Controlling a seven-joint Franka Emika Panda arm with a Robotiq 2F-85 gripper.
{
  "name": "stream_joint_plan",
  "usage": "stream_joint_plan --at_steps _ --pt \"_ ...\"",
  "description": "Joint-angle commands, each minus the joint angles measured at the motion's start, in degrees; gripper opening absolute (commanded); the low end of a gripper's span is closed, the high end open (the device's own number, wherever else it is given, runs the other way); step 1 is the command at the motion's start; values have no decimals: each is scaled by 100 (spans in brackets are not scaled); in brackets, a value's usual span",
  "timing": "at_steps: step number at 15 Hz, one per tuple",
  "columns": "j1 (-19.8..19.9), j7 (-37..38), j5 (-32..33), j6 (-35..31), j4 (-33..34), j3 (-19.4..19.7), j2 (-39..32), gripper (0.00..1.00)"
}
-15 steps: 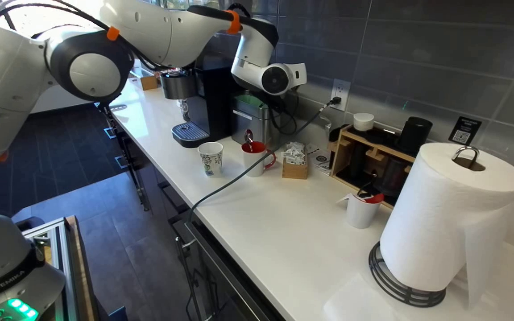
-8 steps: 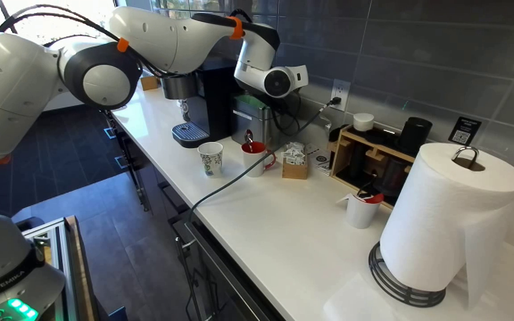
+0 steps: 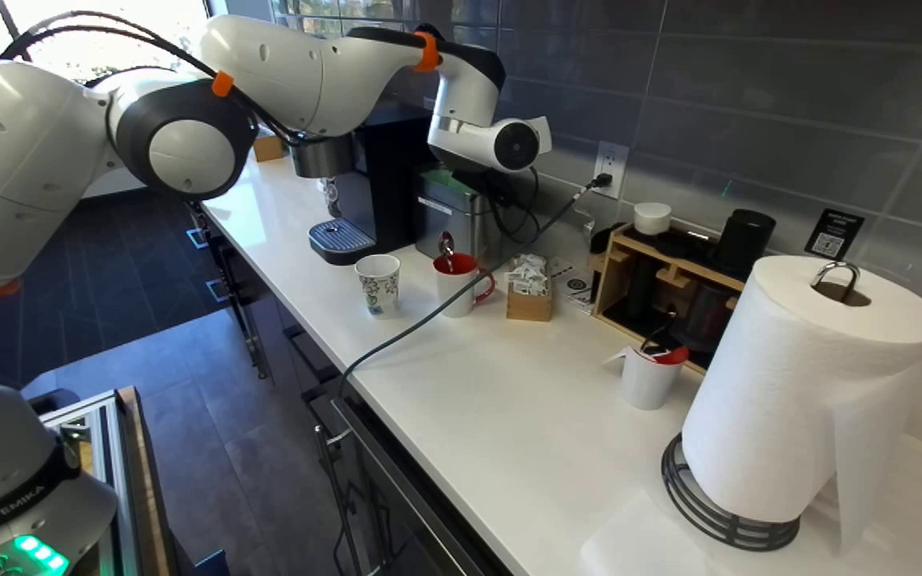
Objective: Close the lid on the bin
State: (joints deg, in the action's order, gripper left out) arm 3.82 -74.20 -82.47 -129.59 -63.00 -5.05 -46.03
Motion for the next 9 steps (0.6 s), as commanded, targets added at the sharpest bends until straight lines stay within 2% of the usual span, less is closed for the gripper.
stream_joint_plan --at_steps 1,9 --pt "158 278 468 709 220 61 -109 100" --pt "457 192 1279 1695 313 180 -12 100"
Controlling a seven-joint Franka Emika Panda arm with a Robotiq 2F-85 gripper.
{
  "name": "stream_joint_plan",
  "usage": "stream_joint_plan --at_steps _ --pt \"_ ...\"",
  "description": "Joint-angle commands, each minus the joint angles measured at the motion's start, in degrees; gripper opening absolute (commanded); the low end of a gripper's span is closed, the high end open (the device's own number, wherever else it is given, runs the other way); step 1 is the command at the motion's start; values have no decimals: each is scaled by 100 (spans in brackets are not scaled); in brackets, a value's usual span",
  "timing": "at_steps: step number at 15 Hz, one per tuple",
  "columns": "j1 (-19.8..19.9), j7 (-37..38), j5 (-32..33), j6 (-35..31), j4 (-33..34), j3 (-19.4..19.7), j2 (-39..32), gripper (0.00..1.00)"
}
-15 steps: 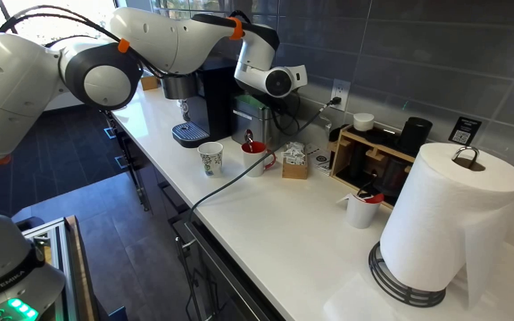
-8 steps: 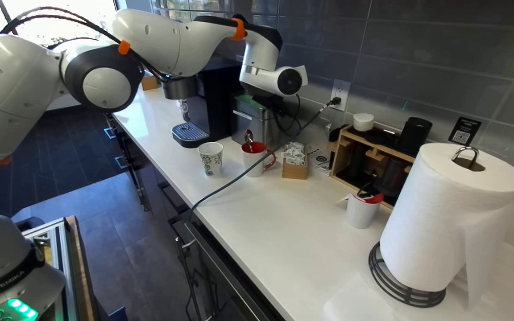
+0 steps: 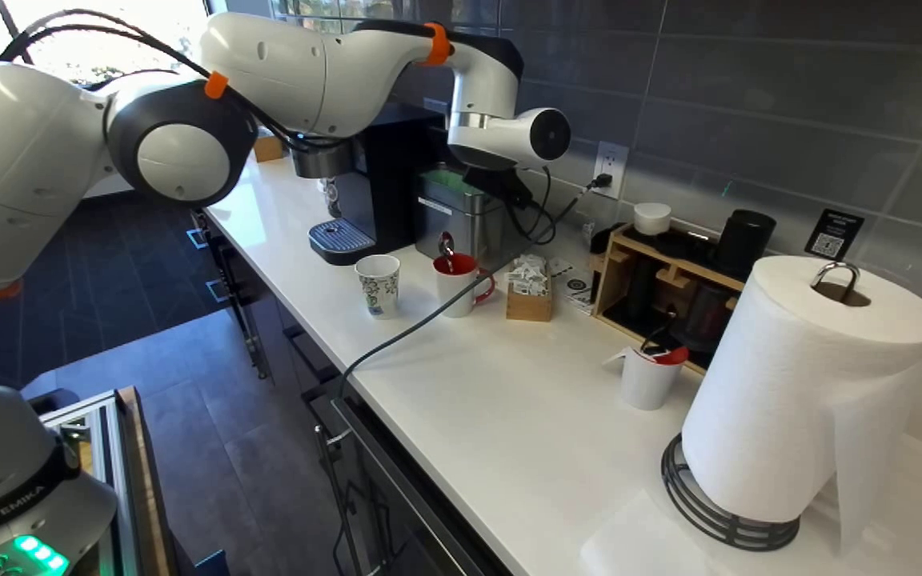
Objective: Close the lid on the bin
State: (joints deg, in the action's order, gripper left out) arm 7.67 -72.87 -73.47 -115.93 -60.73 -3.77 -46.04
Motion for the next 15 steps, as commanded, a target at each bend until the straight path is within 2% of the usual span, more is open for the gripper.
stream_joint_plan --at_steps 1,10,13,15 --pt "83 41 483 395 78 62 -4 100" --pt "184 -165 1779 818 -75 139 144 100" --pt "399 -220 1598 620 -85 6 242 100" --pt "475 14 1364 262 -345 4 553 100"
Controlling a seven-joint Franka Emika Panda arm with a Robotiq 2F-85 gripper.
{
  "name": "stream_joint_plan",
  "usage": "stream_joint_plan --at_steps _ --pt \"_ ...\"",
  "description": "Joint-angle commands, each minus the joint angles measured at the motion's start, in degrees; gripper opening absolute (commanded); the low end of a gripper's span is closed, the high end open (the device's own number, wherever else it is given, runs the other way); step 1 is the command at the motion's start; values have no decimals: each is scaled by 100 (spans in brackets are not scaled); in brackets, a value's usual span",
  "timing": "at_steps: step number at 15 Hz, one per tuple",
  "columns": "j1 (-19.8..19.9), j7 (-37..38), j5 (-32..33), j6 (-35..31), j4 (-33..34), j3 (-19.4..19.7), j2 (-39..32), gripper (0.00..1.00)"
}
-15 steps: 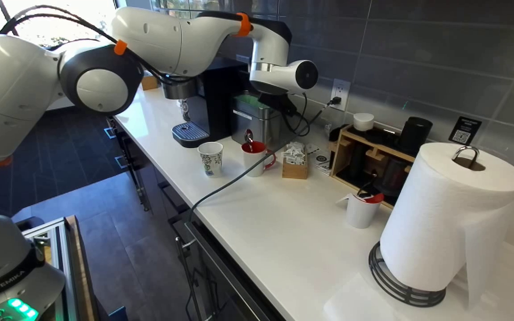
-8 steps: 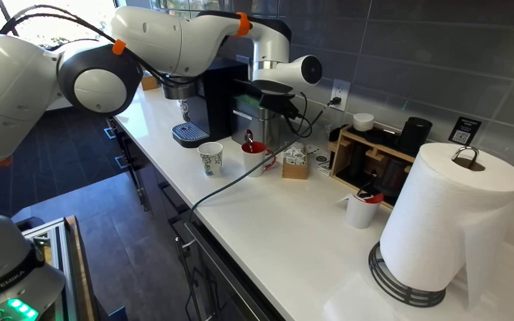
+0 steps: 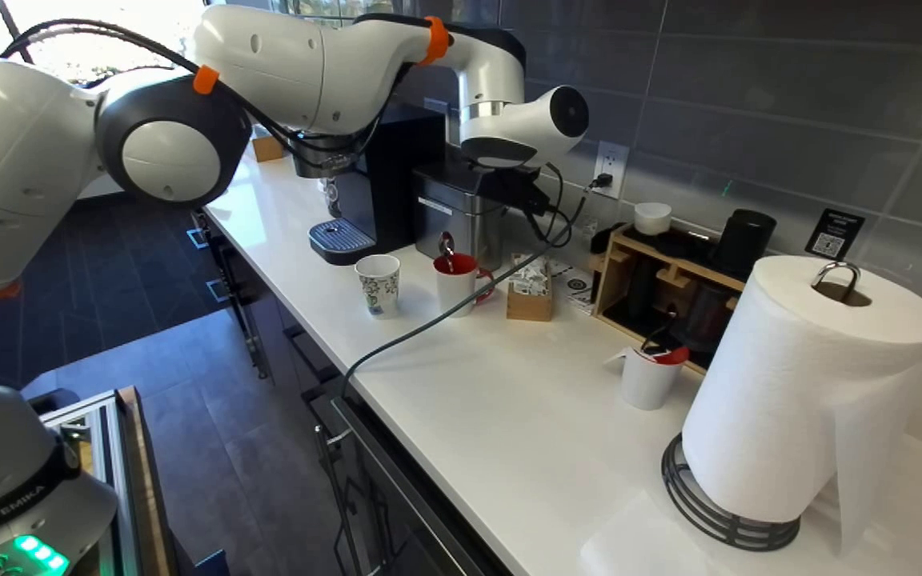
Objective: Close the lid on the bin
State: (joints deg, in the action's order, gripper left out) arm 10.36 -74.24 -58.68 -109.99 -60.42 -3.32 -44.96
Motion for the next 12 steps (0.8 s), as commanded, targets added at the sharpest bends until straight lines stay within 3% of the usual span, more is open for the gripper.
stream_joint_plan --at_steps 1,12 --pt "219 110 -171 -489 -566 -33 653 100" --pt "-46 862 444 -2331 -3281 457 2816 100"
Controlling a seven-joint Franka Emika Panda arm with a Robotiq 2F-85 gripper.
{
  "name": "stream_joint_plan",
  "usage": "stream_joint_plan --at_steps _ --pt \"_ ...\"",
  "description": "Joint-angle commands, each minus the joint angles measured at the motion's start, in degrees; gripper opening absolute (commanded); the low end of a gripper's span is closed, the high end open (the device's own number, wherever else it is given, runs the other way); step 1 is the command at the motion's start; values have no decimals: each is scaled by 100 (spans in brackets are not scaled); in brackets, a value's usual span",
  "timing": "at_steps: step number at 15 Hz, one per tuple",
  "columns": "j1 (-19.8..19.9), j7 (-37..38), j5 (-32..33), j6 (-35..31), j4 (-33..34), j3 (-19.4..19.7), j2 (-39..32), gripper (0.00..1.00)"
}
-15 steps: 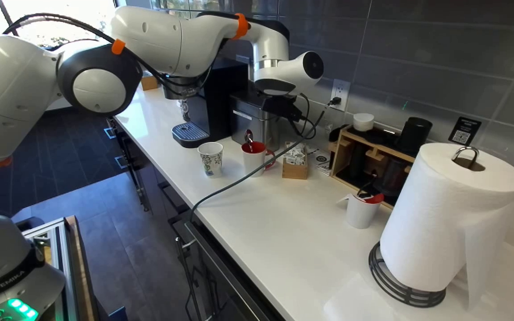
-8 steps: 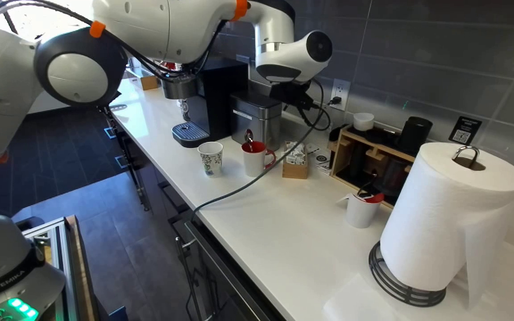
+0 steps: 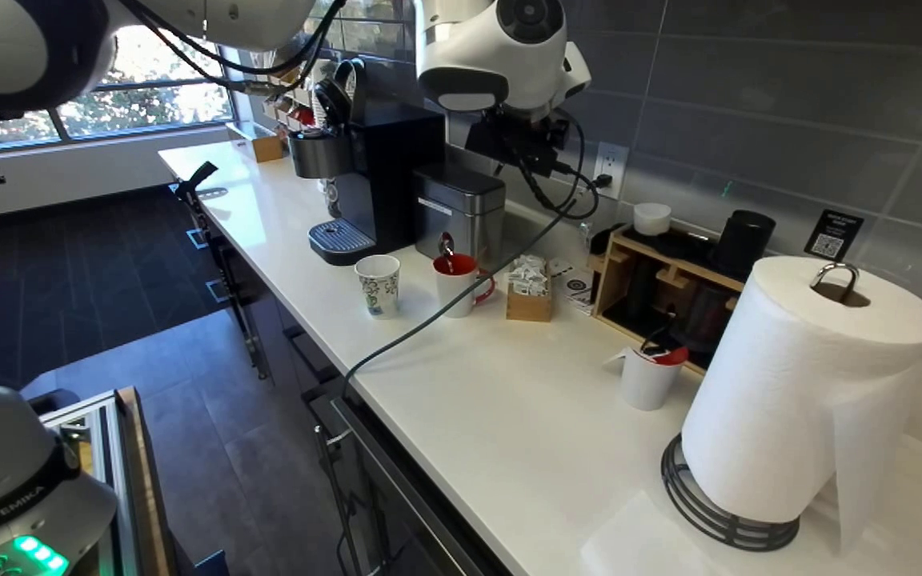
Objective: Close the lid on the bin
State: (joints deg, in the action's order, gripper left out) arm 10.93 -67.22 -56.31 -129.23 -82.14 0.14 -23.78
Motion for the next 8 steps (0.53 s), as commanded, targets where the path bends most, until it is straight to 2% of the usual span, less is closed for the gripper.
stream_joint_plan --at_steps 1,8 --pt "-86 136 177 -495 -1389 111 868 100" --pt "-79 -204 -333 -975 -3368 260 2379 100"
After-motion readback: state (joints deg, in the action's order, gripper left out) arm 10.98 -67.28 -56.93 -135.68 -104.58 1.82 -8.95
